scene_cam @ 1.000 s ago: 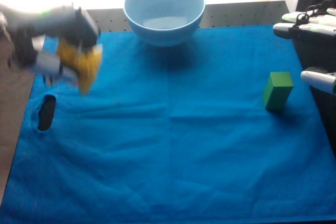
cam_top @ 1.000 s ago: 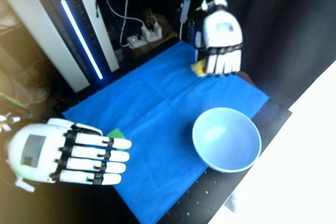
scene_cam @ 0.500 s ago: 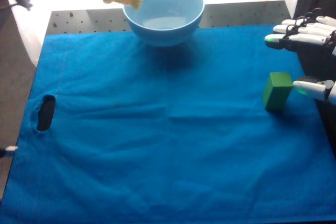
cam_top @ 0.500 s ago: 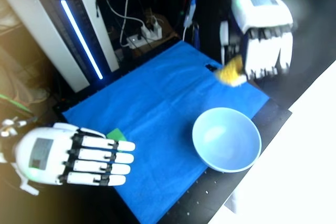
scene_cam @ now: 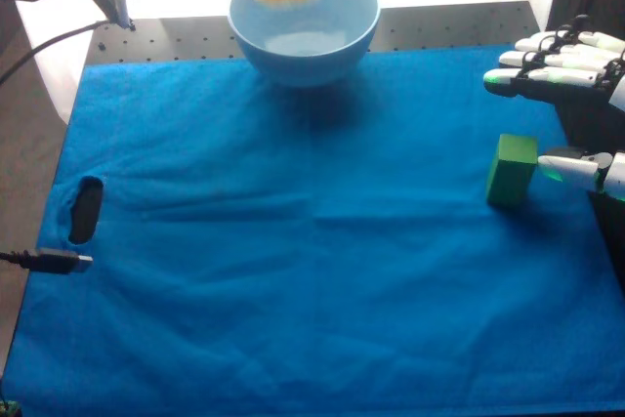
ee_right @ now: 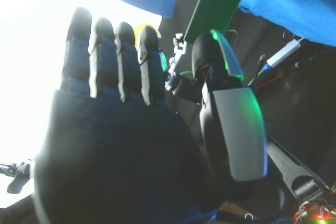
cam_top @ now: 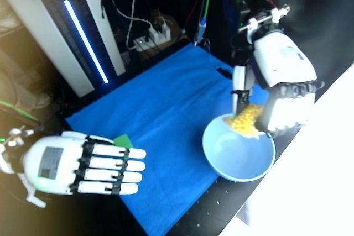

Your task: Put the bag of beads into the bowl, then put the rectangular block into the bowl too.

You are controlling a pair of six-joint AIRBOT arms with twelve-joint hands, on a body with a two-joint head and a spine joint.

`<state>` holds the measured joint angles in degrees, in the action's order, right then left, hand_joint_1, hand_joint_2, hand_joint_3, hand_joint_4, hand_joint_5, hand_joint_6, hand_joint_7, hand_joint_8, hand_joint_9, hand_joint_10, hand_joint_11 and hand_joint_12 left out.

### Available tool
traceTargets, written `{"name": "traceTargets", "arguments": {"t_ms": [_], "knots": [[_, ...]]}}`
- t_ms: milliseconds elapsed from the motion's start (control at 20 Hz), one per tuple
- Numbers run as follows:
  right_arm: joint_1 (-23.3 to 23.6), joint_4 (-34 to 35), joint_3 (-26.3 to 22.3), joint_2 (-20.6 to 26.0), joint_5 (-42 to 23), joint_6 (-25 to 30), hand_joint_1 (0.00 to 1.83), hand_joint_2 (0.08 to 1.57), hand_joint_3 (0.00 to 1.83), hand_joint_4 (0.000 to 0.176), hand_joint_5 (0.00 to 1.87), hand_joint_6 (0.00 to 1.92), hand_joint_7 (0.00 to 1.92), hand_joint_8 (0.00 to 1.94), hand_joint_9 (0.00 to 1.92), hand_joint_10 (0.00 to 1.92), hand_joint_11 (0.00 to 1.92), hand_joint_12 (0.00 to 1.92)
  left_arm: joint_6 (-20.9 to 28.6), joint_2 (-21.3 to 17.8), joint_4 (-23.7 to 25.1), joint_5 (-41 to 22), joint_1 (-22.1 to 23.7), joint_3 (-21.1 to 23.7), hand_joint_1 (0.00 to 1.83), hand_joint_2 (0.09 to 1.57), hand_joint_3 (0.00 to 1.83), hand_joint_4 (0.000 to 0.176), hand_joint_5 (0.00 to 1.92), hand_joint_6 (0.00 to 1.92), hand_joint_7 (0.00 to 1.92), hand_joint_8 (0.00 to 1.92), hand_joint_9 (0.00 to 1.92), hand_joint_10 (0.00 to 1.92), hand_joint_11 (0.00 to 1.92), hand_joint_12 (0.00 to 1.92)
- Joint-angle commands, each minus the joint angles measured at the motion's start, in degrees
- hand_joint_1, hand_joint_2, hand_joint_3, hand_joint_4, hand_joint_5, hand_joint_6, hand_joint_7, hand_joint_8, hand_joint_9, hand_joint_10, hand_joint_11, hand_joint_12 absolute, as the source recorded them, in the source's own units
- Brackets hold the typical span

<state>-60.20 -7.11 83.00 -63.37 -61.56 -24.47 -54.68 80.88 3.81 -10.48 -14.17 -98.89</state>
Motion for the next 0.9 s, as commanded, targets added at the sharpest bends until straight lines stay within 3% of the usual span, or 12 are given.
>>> {"name": "traceTargets", "arguments": {"t_ms": [0, 100, 150, 250, 300, 450, 500, 600, 650, 750, 800, 850], "knots": [[0.9, 2.0, 0.2, -0.1, -6.8, 0.1, 0.67, 1.36, 0.0, 0.035, 0.33, 0.0, 0.25, 0.0, 0.17, 0.0, 0.0, 0.35, 0.0, 0.5, -0.4, -6.6, 0.6, -0.4, 0.84, 0.93, 0.0, 0.152, 0.32, 0.0, 0.36, 0.01, 0.37, 0.05, 0.03, 0.78], [0.9, 1.8, 0.2, -0.1, -6.8, 0.1, 0.67, 1.39, 0.0, 0.011, 0.38, 0.0, 0.31, 0.0, 0.23, 0.0, 0.0, 0.42, -0.1, 0.5, -0.1, -6.2, 0.6, -0.4, 0.84, 0.91, 0.0, 0.174, 0.18, 0.0, 0.18, 0.0, 0.2, 0.0, 0.0, 0.57], [0.9, 1.7, 0.2, -0.1, -6.8, 0.1, 0.65, 1.39, 0.0, 0.011, 0.4, 0.0, 0.35, 0.01, 0.24, 0.0, 0.0, 0.39, -0.1, 0.4, 0.3, -6.2, 0.6, -0.2, 0.82, 0.89, 0.0, 0.176, 0.09, 0.0, 0.07, 0.0, 0.1, 0.0, 0.0, 0.41], [0.9, 1.3, 0.2, 0.0, -6.9, 0.1, 0.68, 1.39, 0.0, 0.011, 0.4, 0.0, 0.34, 0.0, 0.23, 0.0, 0.0, 0.35, -0.1, -1.2, 1.9, -6.0, 0.8, 1.4, 0.82, 0.9, 0.0, 0.176, 0.07, 0.0, 0.05, 0.0, 0.12, 0.0, 0.0, 0.5], [0.9, 0.9, 0.1, 0.1, -6.9, 0.1, 0.71, 1.38, 0.0, 0.013, 0.4, 0.0, 0.35, 0.0, 0.26, 0.01, 0.04, 0.37, -0.1, -2.8, 3.3, -6.0, 1.0, 3.2, 0.83, 0.89, 0.0, 0.176, 0.09, 0.0, 0.06, 0.0, 0.15, 0.0, 0.0, 0.62], [1.4, -0.1, -1.8, 2.5, -6.9, 0.1, 0.75, 1.33, 0.0, 0.025, 0.39, 0.0, 0.3, 0.0, 0.23, 0.0, 0.04, 0.46, -0.1, -9.1, 4.4, -9.4, -0.6, 10.0, 0.82, 0.91, 0.0, 0.176, 0.1, 0.0, 0.1, 0.01, 0.13, 0.01, 0.0, 0.44], [1.4, -0.4, -3.1, 3.0, -7.0, 0.1, 0.74, 1.31, 0.0, 0.02, 0.4, 0.0, 0.29, 0.0, 0.22, 0.0, 0.02, 0.54, -0.1, -11.7, 4.4, -10.7, -2.0, 12.6, 0.84, 0.92, 0.0, 0.176, 0.1, 0.0, 0.11, 0.01, 0.14, 0.01, 0.0, 0.46], [1.4, -1.2, -4.8, 3.5, -7.2, 0.1, 0.74, 1.29, 0.0, 0.02, 0.38, 0.0, 0.27, 0.0, 0.2, 0.0, 0.0, 0.6, -0.1, -15.9, 4.5, -12.9, -4.2, 16.5, 0.82, 0.92, 0.0, 0.176, 0.1, 0.0, 0.11, 0.0, 0.12, 0.01, 0.0, 0.26], [1.4, -1.3, -5.3, 3.9, -7.5, 0.1, 0.71, 1.27, 0.0, 0.033, 0.34, 0.0, 0.23, 0.0, 0.16, 0.0, 0.0, 0.54, -0.1, -17.7, 4.5, -14.0, -5.3, 18.2, 0.8, 0.92, 0.0, 0.176, 0.09, 0.0, 0.1, 0.0, 0.09, 0.0, 0.0, 0.19], [1.4, -1.3, -6.0, 4.1, -8.0, 0.1, 0.69, 1.18, 0.0, 0.077, 0.25, 0.0, 0.13, 0.0, 0.08, 0.0, 0.0, 0.34, -0.1, -22.8, 3.7, -17.6, -8.5, 23.3, 0.78, 0.9, 0.0, 0.176, 0.08, 0.0, 0.1, 0.0, 0.1, 0.0, 0.0, 0.28], [1.4, -1.3, -6.0, 4.1, -8.0, 0.1, 0.71, 1.11, 0.0, 0.101, 0.2, 0.0, 0.05, 0.0, 0.05, 0.0, 0.0, 0.26, -0.1, -24.8, 3.3, -18.9, -10.0, 25.4, 0.77, 0.9, 0.0, 0.176, 0.08, 0.0, 0.13, 0.0, 0.13, 0.0, 0.0, 0.45], [1.4, -1.3, -6.0, 4.0, -8.0, 0.1, 0.71, 1.02, 0.0, 0.113, 0.16, 0.0, 0.02, 0.0, 0.05, 0.0, 0.0, 0.32, -0.1, -27.1, 2.5, -21.0, -12.4, 27.9, 0.77, 0.9, 0.0, 0.176, 0.08, 0.0, 0.14, 0.0, 0.15, 0.0, 0.0, 0.48]]}}
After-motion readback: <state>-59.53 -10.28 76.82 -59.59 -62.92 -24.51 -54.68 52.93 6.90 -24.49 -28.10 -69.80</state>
